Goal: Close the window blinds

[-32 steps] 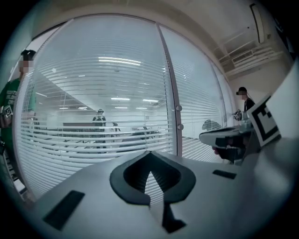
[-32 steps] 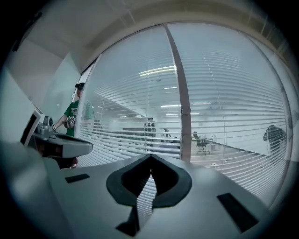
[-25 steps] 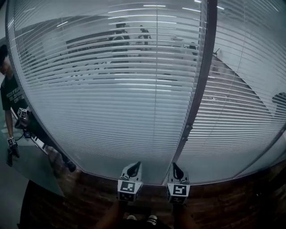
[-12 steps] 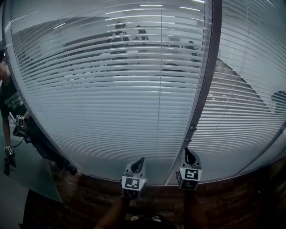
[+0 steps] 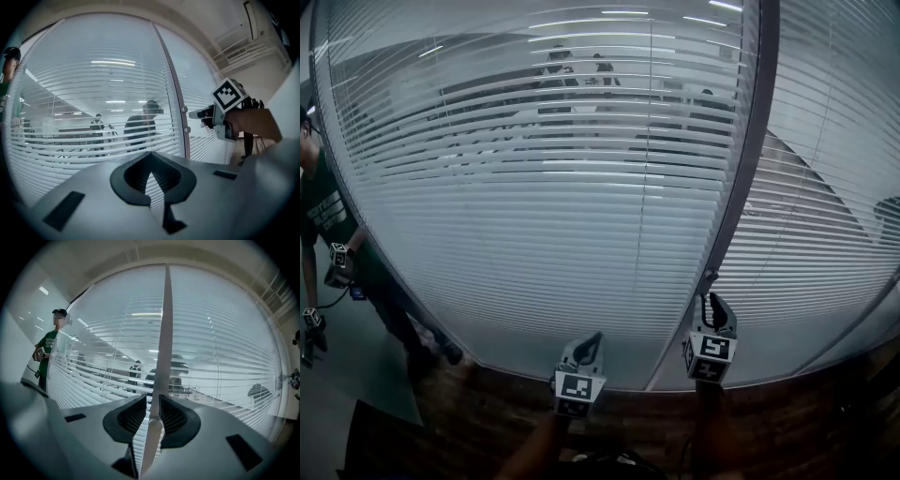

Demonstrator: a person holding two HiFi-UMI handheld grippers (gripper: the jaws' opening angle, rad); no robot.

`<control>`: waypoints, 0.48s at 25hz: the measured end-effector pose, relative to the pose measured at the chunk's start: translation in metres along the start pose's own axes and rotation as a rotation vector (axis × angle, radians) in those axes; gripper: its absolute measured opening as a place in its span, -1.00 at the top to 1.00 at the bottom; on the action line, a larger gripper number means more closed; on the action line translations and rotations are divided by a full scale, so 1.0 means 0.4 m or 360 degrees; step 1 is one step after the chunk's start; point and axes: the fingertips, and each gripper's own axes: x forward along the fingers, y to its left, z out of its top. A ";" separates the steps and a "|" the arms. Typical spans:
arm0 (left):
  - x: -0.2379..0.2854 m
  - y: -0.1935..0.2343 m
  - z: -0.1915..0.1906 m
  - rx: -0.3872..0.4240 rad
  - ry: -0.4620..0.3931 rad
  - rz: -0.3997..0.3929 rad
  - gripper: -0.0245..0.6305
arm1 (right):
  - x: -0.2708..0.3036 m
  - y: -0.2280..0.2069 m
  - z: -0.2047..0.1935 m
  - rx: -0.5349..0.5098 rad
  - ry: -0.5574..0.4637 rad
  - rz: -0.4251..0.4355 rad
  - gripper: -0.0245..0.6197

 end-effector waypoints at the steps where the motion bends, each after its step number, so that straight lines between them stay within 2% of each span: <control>1: -0.002 0.004 -0.002 -0.0005 0.0003 0.0003 0.94 | 0.006 -0.008 0.007 -0.0001 -0.0007 -0.0006 0.69; 6: -0.010 0.018 -0.010 -0.0019 0.0008 0.0013 0.94 | 0.033 -0.038 0.049 -0.0001 -0.0059 -0.0024 0.61; 12: -0.028 0.023 -0.009 -0.0020 -0.0005 0.0001 0.94 | 0.054 -0.040 0.068 -0.0019 -0.0039 -0.0002 0.56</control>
